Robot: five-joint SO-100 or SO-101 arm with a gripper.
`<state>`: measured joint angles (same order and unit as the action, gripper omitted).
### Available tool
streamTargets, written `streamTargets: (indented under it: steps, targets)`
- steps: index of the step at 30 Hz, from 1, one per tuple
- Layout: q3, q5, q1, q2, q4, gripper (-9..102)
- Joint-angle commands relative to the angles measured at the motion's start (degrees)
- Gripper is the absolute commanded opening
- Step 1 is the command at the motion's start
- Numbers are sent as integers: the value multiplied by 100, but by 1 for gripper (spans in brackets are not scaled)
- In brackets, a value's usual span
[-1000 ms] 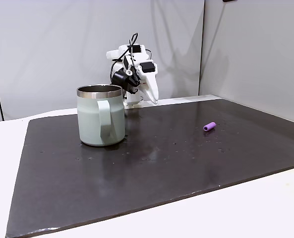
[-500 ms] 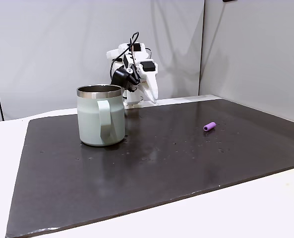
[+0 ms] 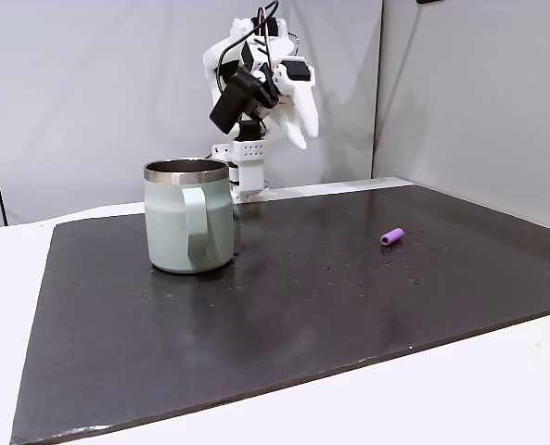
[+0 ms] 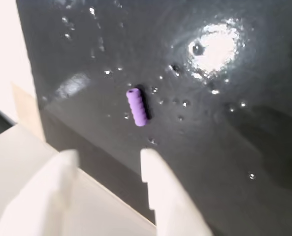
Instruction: Grasp a pengrip and put it in the cup.
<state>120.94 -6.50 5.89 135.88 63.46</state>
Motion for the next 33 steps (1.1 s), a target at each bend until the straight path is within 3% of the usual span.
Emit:
streamTargets:
  steps: [1,18,33]
  targets:
    - [-1327,0,97,-1230,387,17]
    - [-5054,1485,870,-5291,2074,20]
    - [-8754,1635,1187,-8314,3480,20]
